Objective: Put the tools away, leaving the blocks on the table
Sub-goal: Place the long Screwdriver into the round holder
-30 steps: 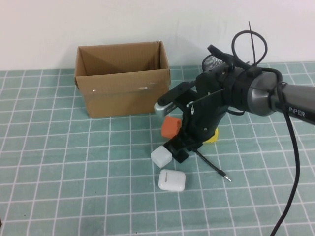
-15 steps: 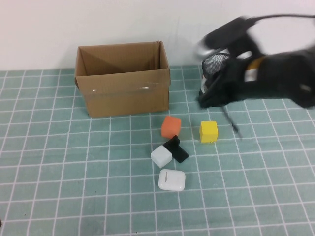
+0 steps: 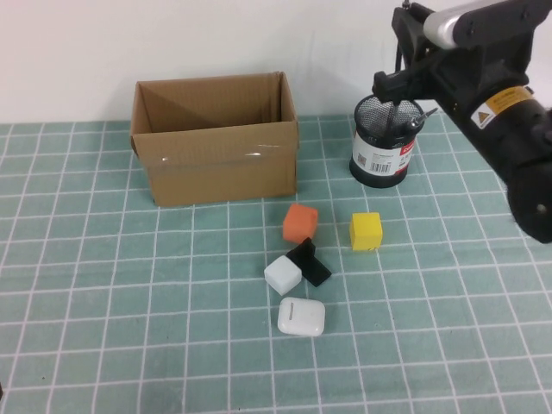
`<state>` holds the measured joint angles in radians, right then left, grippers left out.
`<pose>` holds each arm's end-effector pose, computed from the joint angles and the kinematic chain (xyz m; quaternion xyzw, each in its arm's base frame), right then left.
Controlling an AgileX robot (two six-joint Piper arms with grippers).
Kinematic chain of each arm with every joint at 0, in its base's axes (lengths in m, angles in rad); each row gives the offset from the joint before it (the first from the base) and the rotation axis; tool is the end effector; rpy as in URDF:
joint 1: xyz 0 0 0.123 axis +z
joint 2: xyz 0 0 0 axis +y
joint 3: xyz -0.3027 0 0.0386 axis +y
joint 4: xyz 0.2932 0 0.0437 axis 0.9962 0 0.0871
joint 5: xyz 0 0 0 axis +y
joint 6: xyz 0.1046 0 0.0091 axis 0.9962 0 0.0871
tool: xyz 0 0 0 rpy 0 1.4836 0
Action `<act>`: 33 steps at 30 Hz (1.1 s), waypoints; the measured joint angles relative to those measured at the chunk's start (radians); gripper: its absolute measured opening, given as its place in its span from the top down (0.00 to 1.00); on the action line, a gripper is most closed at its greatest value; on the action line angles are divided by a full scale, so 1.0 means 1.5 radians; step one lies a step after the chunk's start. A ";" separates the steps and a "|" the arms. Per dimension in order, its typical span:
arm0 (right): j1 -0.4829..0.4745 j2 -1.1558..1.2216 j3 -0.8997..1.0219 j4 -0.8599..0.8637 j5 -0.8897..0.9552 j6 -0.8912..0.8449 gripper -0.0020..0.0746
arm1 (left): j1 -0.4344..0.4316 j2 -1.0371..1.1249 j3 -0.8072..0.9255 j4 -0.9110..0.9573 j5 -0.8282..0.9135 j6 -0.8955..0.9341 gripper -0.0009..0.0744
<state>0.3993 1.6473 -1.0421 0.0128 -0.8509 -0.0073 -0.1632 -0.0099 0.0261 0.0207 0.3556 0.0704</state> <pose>0.3937 0.1650 0.3253 -0.1109 0.5695 0.1592 0.7988 0.0905 -0.0141 0.1680 0.0988 0.7941 -0.0191 0.5994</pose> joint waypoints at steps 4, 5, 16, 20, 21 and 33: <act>-0.014 0.064 -0.046 0.042 -0.001 0.000 0.98 | 0.000 0.000 0.000 0.000 0.000 0.000 0.99; -0.014 0.077 -0.055 0.042 -0.001 0.000 0.98 | 0.000 0.000 0.000 0.000 0.000 0.000 0.99; -0.013 0.167 -0.104 0.024 0.007 0.009 0.94 | 0.000 0.000 0.000 0.000 0.000 0.000 0.99; -0.013 0.172 -0.104 0.024 0.013 0.016 0.84 | 0.000 0.000 0.000 0.000 0.001 0.000 0.99; -0.013 0.172 -0.104 0.024 0.015 0.017 0.81 | 0.000 0.000 0.000 0.000 0.001 0.000 0.99; -0.013 0.123 -0.097 -0.003 0.068 0.017 0.53 | 0.000 0.000 0.000 0.000 0.001 0.000 0.99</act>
<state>0.3798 1.8315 -1.1881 0.0088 -0.7496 0.0187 -0.1632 -0.0099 0.0261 0.0207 0.3570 0.0704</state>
